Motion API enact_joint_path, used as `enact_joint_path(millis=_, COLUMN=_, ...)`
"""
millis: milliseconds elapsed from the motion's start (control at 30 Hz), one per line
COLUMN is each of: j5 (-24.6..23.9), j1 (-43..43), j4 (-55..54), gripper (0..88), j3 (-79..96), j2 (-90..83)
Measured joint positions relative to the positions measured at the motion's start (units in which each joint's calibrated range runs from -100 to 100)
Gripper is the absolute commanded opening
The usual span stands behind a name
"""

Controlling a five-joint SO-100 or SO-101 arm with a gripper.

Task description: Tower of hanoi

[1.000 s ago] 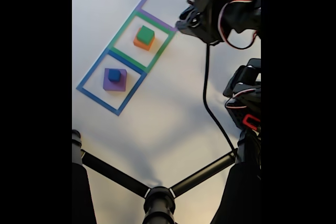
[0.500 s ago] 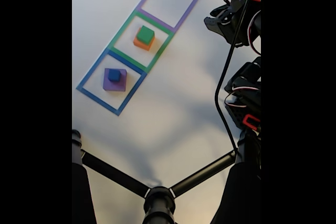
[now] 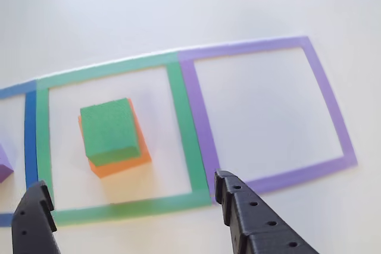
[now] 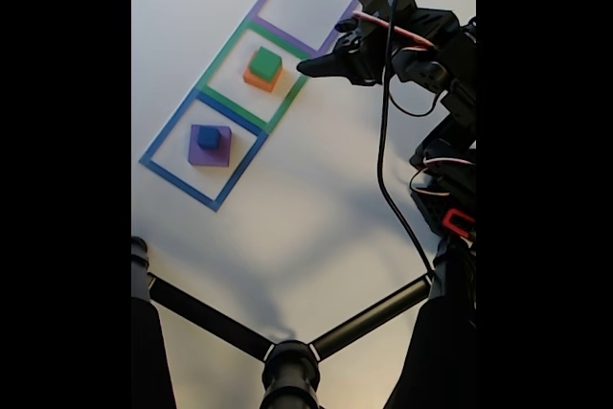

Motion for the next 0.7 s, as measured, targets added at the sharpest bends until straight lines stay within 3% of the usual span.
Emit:
enact_joint_path(millis=367, j5=0.0, j1=-4.89, j4=-31.74, gripper=36.4, j3=12.73, j2=11.85)
enact_joint_path(millis=700, j5=0.0, j1=-4.79, j4=-51.99, gripper=36.5, j3=13.41, j2=28.58)
